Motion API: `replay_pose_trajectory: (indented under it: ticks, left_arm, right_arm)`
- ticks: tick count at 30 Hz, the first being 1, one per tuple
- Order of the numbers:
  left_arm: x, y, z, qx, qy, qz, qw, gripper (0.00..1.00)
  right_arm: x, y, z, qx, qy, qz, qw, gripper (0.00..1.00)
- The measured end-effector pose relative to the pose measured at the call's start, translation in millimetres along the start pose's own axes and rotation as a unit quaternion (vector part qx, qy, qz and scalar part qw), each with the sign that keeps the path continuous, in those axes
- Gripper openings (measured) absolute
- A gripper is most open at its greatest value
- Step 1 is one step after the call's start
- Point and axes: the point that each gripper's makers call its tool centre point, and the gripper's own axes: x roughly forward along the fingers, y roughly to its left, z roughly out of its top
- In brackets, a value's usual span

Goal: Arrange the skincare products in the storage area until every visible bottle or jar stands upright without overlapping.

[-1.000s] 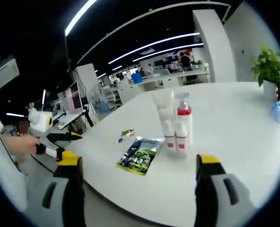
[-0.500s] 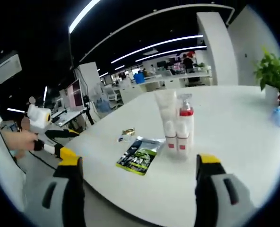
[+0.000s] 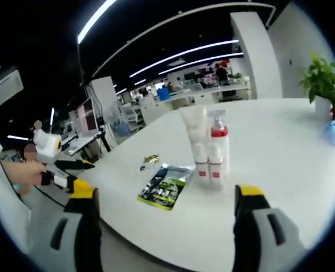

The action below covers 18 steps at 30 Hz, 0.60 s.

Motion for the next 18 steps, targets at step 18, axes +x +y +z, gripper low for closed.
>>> replay_pose_trajectory:
  ticks: [18]
  left_arm:
    - [50.0, 9.4, -0.1, -0.06, 0.029, 0.023, 0.9975, 0.95]
  right_arm:
    - [2.9, -3.1, -2.7, 0.006, 0.005, 0.002, 1.0, 0.98]
